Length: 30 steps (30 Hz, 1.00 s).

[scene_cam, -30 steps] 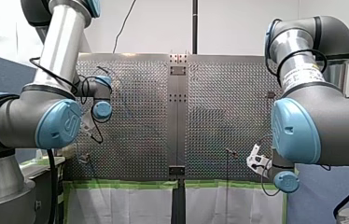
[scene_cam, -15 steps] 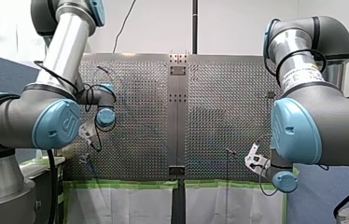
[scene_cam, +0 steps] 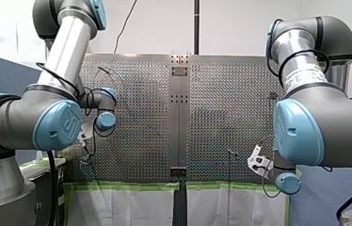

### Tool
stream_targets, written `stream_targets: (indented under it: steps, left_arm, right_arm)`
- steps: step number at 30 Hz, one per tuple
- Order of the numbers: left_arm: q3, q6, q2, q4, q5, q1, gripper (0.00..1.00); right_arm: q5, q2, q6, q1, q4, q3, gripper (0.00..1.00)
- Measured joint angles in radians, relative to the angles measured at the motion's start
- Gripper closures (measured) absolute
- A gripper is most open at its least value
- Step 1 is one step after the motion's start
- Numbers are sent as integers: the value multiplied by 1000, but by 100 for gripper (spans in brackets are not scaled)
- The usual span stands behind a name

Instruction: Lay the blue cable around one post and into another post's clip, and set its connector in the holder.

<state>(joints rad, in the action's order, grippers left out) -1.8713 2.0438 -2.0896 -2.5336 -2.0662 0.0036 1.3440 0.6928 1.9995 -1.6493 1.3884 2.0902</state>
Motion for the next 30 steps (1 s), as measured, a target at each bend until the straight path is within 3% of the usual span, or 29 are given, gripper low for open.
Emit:
stream_targets:
  steps: [14, 22, 25, 30]
  left_arm:
    - [34, -153, 0, -104, -152, -47, 0]
    - [39, -230, 2, -123, -232, -52, 0]
    - [39, -226, 7, -123, -231, -48, 0]
    - [39, -182, 32, -110, -189, -38, 0]
  right_arm:
    - [0, 0, 1, -5, 0, 0, 100]
    - [0, 0, 2, -7, -2, 0, 100]
    - [0, 0, 2, -7, -2, 0, 100]
    - [0, 0, 3, -7, -2, 0, 100]
